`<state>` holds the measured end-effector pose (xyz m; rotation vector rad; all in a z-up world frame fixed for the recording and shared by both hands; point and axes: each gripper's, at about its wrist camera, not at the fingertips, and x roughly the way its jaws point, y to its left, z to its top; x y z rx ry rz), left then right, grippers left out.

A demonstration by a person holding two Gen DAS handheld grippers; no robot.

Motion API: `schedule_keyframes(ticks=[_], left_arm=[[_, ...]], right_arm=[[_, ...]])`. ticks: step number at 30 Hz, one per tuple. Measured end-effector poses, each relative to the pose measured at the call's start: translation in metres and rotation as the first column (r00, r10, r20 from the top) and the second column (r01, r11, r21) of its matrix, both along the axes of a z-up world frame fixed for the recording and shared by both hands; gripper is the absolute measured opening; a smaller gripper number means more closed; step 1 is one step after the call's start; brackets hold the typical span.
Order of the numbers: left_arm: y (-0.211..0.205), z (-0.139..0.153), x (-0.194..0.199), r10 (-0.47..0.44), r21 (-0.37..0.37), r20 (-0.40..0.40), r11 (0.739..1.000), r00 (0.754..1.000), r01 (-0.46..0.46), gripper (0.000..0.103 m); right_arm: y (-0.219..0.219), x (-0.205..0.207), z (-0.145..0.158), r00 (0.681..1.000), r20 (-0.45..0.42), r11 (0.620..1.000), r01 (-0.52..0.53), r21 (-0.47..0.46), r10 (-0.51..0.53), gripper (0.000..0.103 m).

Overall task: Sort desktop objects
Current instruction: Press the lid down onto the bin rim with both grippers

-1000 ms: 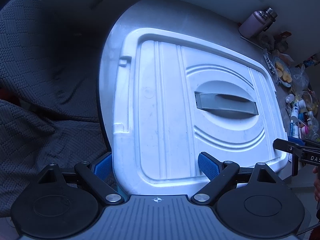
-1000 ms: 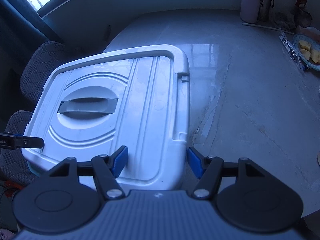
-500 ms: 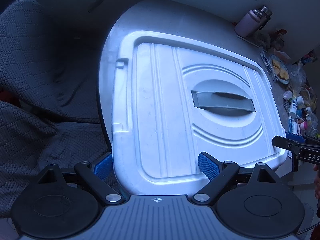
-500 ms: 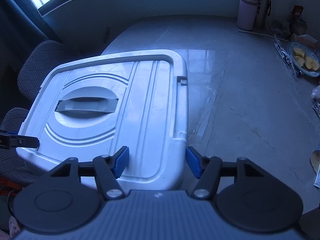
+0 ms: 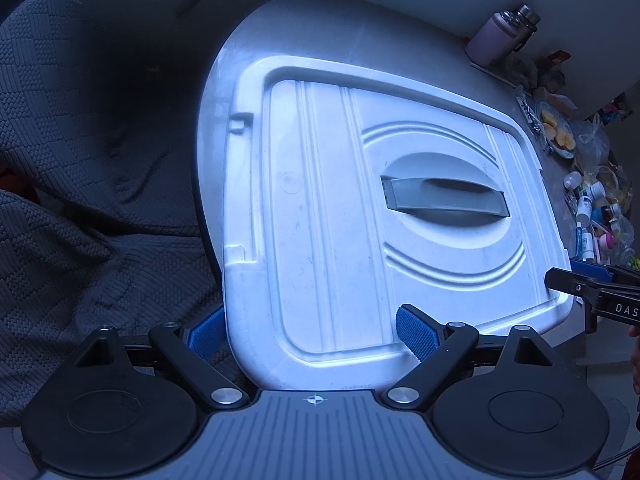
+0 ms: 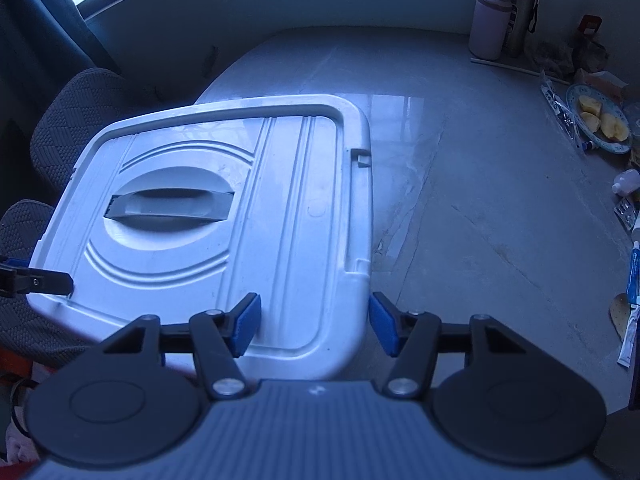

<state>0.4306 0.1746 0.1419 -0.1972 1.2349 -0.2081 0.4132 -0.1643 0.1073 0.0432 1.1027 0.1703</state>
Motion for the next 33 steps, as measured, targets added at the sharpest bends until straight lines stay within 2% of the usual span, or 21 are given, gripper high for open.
schedule_keyframes(ticks=[5, 15, 20, 26, 29, 33], left_arm=[[-0.007, -0.008, -0.005, 0.017, 0.023, -0.007, 1.000, 1.000, -0.016, 0.092], [-0.019, -0.004, -0.009, 0.053, 0.075, -0.019, 0.996, 0.998, -0.052, 0.093], [-0.023, -0.007, -0.009, 0.053, 0.084, -0.021, 0.995, 0.998, -0.051, 0.100], [-0.022, -0.010, -0.013, 0.055, 0.066, 0.012, 0.996, 0.998, -0.055, 0.103], [-0.019, -0.012, -0.015, 0.085, 0.050, 0.020, 0.995, 0.996, -0.086, 0.103], [-0.013, -0.009, -0.016, 0.131, 0.072, 0.065, 0.988, 0.989, -0.135, 0.103]], right_arm=[[-0.001, -0.006, -0.005, 1.000, -0.004, 1.000, 0.012, 0.005, -0.012, 0.060], [0.003, -0.013, -0.002, 1.000, -0.001, 1.000, 0.010, -0.006, -0.010, 0.060], [0.003, -0.014, -0.003, 1.000, 0.000, 1.000, 0.008, -0.001, -0.008, 0.062], [0.000, -0.014, -0.005, 1.000, -0.008, 0.999, 0.025, 0.028, -0.025, 0.066], [-0.006, -0.012, -0.005, 0.998, -0.022, 0.996, 0.052, 0.069, -0.050, 0.068], [-0.011, -0.010, -0.001, 0.997, 0.003, 0.994, 0.082, 0.077, -0.082, 0.069]])
